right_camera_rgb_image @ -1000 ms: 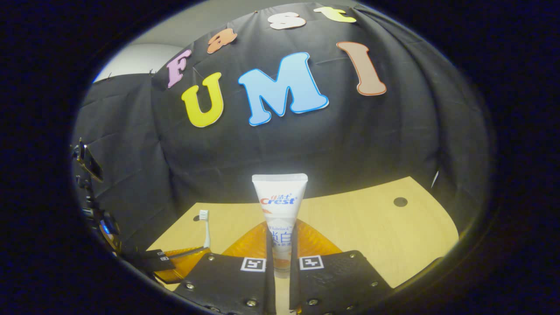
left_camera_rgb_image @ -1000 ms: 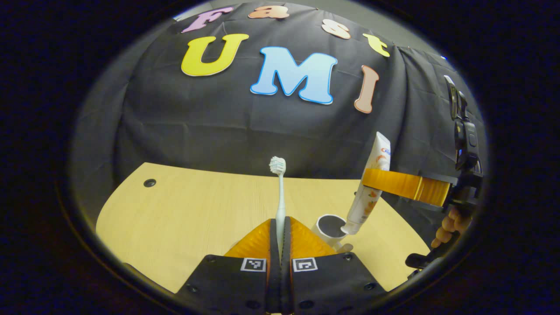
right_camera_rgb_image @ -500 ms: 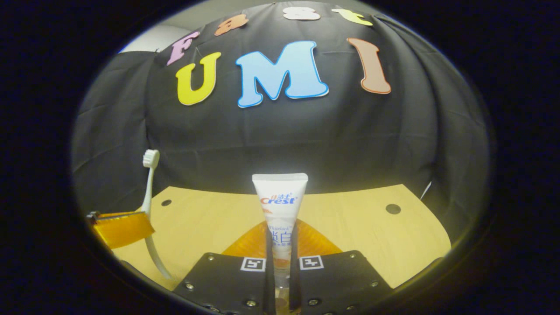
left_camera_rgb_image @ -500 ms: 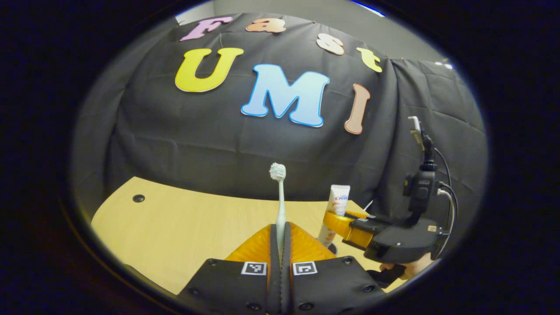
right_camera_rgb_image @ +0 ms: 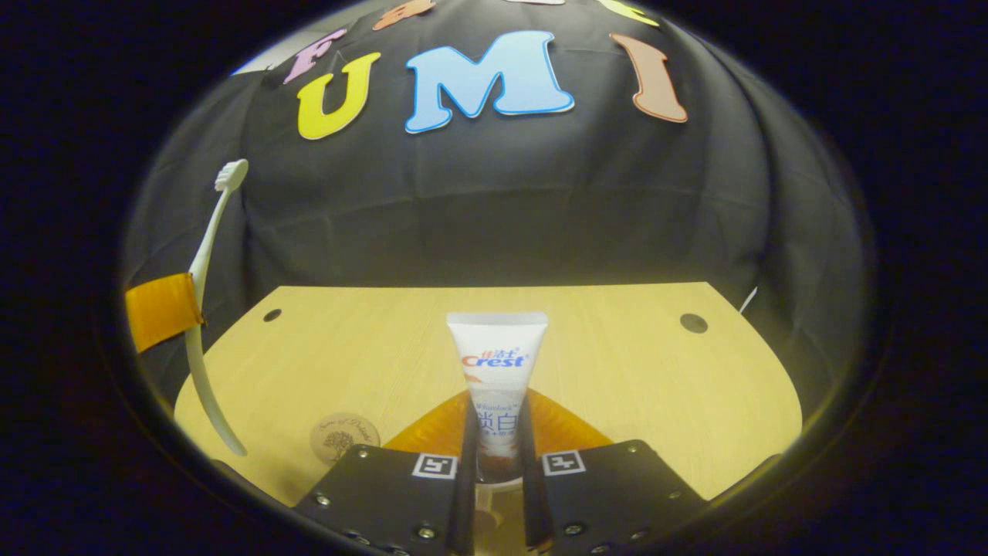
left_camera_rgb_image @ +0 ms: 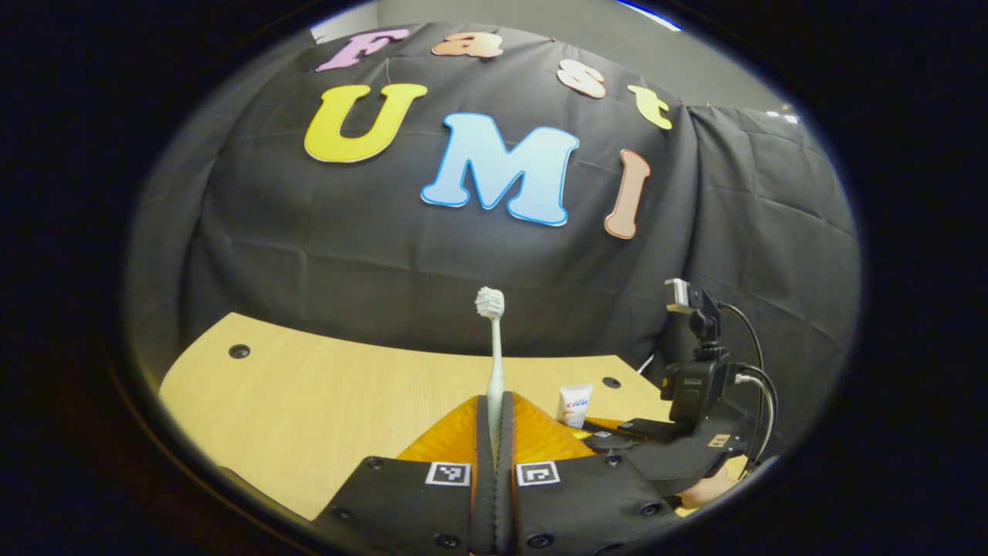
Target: Put the toothbrush and toothpaste on the desktop into the cup, then pick up the cup and place it on the coaster on the desktop.
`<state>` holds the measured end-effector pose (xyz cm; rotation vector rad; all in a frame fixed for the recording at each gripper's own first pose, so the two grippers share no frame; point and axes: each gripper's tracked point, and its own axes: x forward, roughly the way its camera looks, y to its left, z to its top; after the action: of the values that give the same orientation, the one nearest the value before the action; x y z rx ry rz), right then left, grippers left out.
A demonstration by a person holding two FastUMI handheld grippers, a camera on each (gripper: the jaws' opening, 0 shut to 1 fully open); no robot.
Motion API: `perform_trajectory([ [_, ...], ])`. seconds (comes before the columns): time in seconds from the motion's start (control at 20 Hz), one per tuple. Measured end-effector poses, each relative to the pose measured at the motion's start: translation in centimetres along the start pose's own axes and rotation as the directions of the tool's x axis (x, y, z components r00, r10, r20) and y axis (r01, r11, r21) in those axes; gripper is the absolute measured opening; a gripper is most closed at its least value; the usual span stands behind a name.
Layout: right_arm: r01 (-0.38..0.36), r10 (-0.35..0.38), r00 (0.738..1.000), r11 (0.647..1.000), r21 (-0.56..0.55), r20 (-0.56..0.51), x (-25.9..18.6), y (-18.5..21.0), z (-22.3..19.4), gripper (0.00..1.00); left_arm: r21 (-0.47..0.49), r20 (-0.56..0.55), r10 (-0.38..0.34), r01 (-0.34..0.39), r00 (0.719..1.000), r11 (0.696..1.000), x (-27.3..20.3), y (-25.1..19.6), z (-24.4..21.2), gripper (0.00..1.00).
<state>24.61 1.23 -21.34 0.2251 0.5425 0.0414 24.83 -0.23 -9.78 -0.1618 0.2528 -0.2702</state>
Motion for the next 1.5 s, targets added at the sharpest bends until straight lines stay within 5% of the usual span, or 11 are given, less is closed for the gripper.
perform_trajectory([
  [0.25,0.016,-0.016,1.000,1.000,-0.013,0.000,-1.2,-0.3,0.3,0.36,-0.011,-0.005,-0.001,0.000,1.000,1.000,0.4,0.0,-0.3,0.07],
  [0.5,-0.019,0.018,0.999,1.000,0.006,0.050,-3.8,0.2,2.7,0.78,-0.035,0.005,-0.008,0.008,1.000,0.999,1.6,0.3,-0.7,0.07],
  [0.9,0.067,-0.075,0.974,0.997,0.044,0.213,-12.0,-4.3,7.9,0.84,-0.090,0.074,-0.069,0.075,0.995,0.993,4.5,-1.7,-0.2,0.07],
  [1.1,0.098,-0.108,0.978,0.993,0.064,0.178,-15.2,-6.1,5.7,0.84,-0.168,0.130,-0.122,0.143,0.984,0.975,7.1,-3.4,-0.2,0.07],
  [1.5,0.062,-0.066,0.993,0.997,0.050,0.098,-15.7,-5.7,2.6,0.84,-0.173,0.123,-0.125,0.145,0.985,0.974,11.2,-4.9,-2.8,0.07],
])
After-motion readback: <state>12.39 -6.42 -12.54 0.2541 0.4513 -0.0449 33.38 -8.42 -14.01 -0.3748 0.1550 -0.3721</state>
